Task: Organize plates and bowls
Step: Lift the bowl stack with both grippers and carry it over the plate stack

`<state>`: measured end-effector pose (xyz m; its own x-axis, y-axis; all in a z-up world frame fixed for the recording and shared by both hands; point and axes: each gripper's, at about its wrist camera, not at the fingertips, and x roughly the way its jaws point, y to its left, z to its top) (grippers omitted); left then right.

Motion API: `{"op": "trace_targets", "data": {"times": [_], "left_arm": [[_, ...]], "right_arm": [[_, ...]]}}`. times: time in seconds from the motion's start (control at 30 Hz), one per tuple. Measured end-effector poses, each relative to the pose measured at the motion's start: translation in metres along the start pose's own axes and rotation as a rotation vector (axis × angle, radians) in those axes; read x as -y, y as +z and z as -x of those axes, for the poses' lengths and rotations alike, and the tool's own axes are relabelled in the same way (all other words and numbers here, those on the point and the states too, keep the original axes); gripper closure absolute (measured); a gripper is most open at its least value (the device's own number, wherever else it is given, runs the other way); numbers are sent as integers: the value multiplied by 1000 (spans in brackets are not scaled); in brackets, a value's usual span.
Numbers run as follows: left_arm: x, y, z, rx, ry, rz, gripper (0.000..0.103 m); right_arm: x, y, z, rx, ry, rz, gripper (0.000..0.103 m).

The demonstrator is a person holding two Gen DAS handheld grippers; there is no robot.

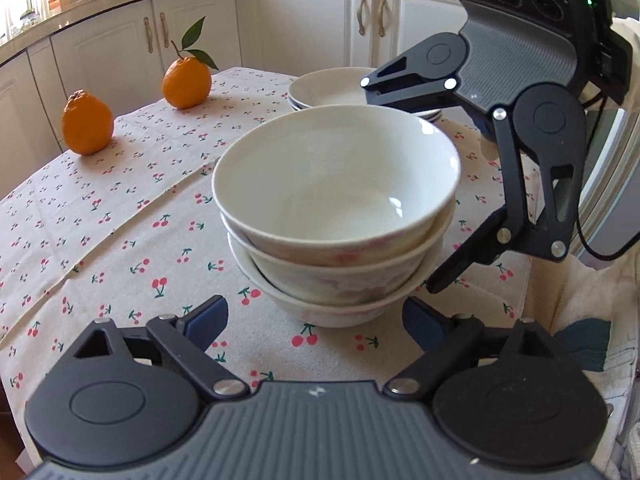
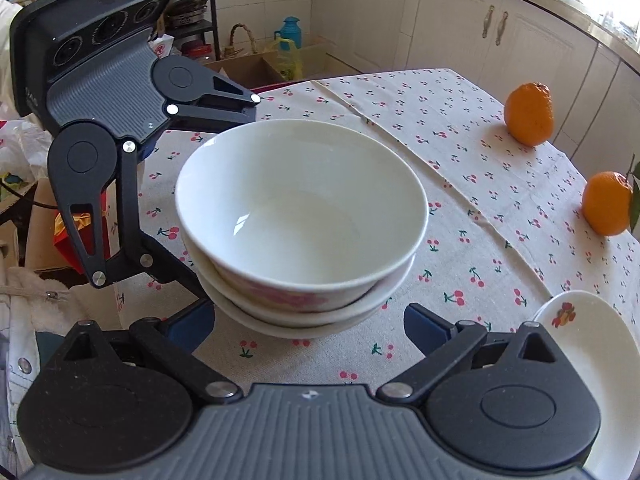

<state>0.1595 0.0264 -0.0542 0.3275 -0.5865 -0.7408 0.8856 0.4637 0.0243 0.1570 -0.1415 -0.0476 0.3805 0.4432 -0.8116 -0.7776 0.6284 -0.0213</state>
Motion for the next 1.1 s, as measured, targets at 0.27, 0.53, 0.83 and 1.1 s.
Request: {"op": "trace_targets", "data": {"times": [0.27,0.53,0.83,1.1], "left_arm": [[-7,8,-6,-43,-68,-54,17],[-11,19,-8,-64,-148,-126,18],[-16,21,-12,-66,-186,-137,19],[-14,19,-9,-52,-178,-133,19]], "right_arm": [[1,8,-4,-30,51,99,7],[6,14,2,-53,91,138,12],[11,15,0,-63,120,134,13],[12,16,-1,-69,124,125,13]]}}
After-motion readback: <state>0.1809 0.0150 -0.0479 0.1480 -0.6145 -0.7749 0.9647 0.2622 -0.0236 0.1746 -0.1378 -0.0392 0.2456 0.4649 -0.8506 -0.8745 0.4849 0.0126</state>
